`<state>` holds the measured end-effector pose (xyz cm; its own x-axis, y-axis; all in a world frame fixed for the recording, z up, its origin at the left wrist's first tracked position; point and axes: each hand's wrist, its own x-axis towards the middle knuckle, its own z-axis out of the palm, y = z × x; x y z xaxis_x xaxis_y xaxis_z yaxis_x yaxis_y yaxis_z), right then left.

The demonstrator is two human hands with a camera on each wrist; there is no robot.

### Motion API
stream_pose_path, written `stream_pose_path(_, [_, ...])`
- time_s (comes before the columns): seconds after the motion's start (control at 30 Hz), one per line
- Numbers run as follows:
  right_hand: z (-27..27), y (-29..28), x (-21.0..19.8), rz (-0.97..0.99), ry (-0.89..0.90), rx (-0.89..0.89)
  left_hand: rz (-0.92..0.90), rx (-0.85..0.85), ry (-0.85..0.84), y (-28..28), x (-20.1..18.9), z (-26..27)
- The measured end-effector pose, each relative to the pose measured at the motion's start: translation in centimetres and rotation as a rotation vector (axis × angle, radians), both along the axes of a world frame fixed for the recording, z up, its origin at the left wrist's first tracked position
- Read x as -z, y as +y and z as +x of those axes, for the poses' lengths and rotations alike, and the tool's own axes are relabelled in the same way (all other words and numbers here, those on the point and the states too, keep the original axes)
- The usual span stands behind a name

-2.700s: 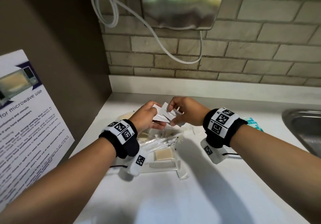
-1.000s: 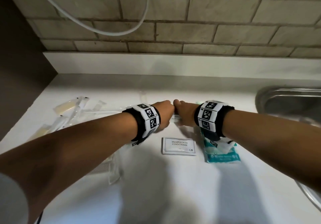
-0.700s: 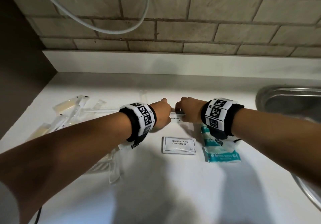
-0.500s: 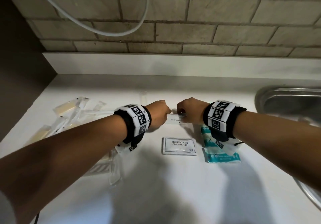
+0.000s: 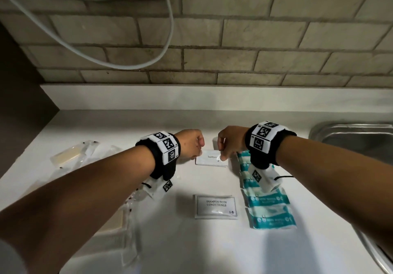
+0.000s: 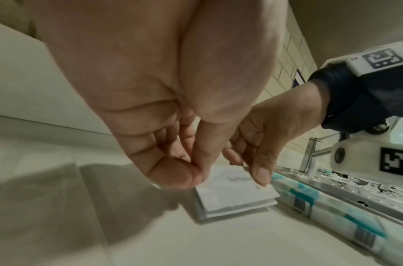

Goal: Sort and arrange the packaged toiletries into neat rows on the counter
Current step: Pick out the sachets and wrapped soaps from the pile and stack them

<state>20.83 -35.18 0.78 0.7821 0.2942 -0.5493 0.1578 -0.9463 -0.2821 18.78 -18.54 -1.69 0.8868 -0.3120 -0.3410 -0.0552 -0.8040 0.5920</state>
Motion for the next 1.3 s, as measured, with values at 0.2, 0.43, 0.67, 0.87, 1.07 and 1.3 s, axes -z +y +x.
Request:
stream_pose_path(0.2, [0.7, 0.5, -0.1, -0.019, -0.038, -0.032, 0.148, 0.053, -0.056, -0.1, 0.3, 1.1])
stream_pose_path(0.43, [-0.2, 0.4, 0.6, -0.077, -0.105, -0.089, 0.237, 0.104, -0.091, -0.2, 0.2, 0.6])
stream_pose_path(0.67, [-1.6, 0.7, 0.2, -0.131, -0.142, -0.226, 0.366, 0.172, -0.056, -0.6, 0.7, 0.7])
stream_pose_path(0.87, [-1.3, 0.7, 0.1, -0.134, -0.179, -0.243, 0.403, 0.252, -0.105, -0.6, 0.9, 0.5])
stream_pose_path(1.07, [-0.8, 0.6, 0.6, -0.167, -0.218, -0.227, 0.375, 0.282, -0.132, -1.0, 0.7, 1.3])
stream_pose_path(1.3, [-1.0, 0.6, 0.7, -0.223, -0.301, -0.328, 0.449, 0.345, -0.123, -1.1, 1.0, 1.7])
